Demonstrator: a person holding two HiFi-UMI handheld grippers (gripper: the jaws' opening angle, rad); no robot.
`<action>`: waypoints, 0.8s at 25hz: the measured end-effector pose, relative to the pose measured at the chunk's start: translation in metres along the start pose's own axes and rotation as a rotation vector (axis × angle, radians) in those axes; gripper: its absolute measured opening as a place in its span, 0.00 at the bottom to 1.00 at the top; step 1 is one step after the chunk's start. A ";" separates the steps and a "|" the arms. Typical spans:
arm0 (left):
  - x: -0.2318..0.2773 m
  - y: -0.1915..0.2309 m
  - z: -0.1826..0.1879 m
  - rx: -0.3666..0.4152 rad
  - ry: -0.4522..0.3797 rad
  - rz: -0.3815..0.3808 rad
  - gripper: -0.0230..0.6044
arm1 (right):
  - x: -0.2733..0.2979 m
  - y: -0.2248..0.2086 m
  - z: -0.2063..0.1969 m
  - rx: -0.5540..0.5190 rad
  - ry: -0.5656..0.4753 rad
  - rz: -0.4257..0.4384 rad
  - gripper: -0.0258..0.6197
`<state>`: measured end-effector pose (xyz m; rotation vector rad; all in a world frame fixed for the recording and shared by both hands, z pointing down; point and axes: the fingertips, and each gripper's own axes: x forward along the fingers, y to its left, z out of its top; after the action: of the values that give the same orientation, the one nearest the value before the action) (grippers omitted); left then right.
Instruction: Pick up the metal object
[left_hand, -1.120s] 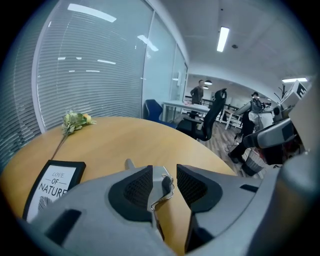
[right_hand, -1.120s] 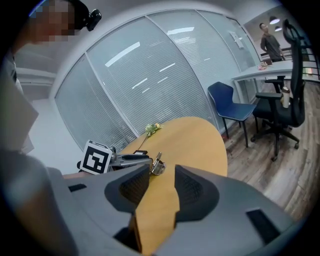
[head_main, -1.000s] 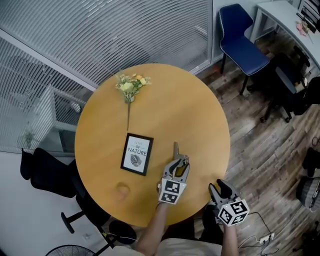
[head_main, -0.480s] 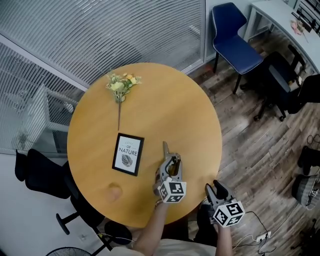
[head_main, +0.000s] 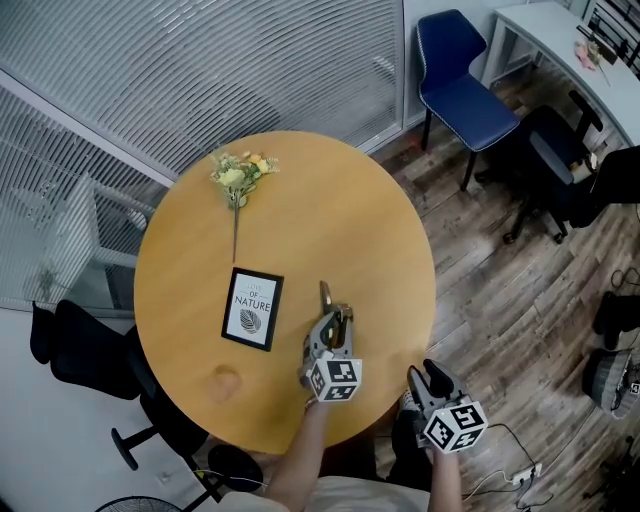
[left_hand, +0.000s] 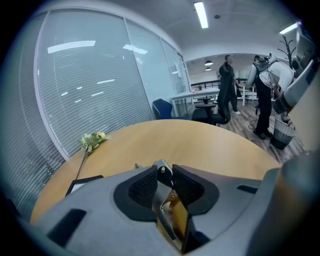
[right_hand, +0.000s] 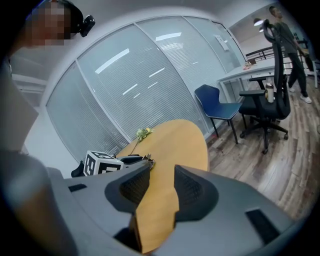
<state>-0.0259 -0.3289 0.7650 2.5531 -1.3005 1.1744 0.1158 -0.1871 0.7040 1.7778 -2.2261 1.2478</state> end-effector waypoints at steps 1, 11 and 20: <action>-0.002 0.002 0.000 -0.015 0.002 0.002 0.19 | -0.001 0.001 0.001 -0.004 0.000 0.004 0.27; -0.018 0.026 -0.002 -0.135 -0.003 0.060 0.08 | -0.007 0.016 0.004 -0.011 0.000 0.049 0.27; -0.043 0.024 0.000 -0.203 -0.027 0.042 0.07 | -0.022 0.036 -0.001 -0.059 0.015 0.093 0.27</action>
<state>-0.0587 -0.3158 0.7309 2.4163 -1.4066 0.9616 0.0932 -0.1676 0.6738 1.6574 -2.3362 1.1929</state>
